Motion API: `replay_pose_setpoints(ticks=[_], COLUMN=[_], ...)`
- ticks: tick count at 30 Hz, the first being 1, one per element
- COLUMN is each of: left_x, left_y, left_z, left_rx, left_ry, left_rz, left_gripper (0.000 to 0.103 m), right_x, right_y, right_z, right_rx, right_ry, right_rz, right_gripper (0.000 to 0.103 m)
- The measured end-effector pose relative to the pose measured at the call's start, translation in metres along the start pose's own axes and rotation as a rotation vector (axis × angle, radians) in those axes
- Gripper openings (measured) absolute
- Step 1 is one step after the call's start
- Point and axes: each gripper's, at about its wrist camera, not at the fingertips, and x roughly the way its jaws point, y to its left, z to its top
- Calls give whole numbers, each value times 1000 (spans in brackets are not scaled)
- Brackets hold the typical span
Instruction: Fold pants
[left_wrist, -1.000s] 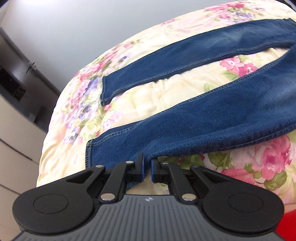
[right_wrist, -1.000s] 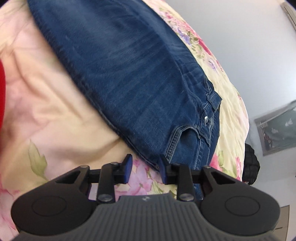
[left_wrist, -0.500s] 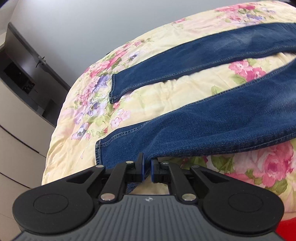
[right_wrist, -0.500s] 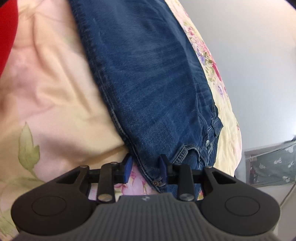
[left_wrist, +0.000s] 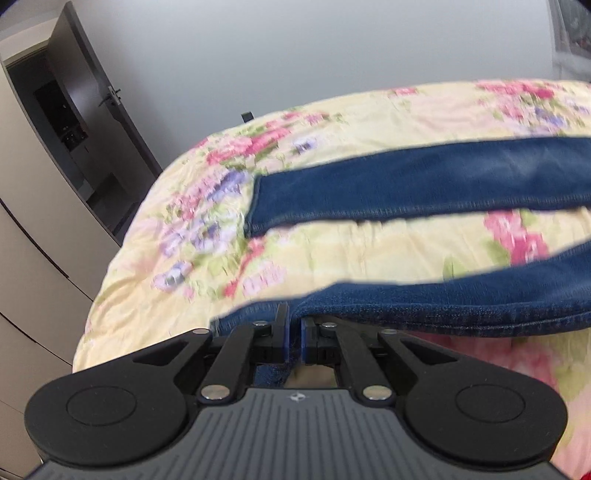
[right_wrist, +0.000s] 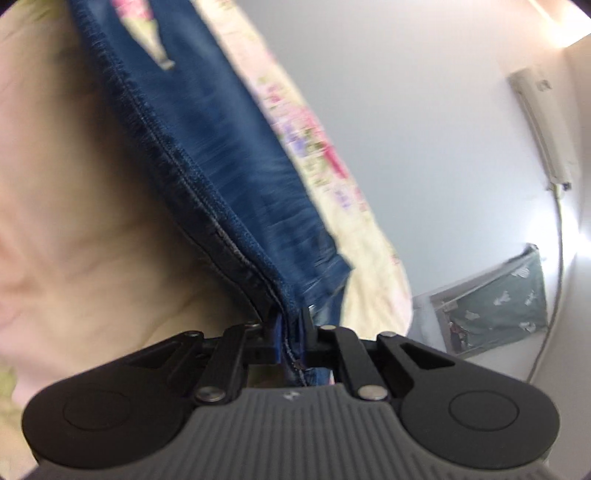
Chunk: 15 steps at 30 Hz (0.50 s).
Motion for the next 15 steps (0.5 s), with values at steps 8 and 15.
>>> replay_pose_setpoints(ticks=[8, 15], left_x=[39, 123], left_y=[9, -13], left_z=[86, 159], left_rx=[2, 83], left_ry=[0, 24], left_rz=[26, 62], left_gripper=[4, 4], right_x=[67, 184], right_y=[-74, -88], right_z=[68, 119], right_rx=[117, 90], right_ry=[14, 67], right_rz=[-30, -28], right_gripper=[0, 0])
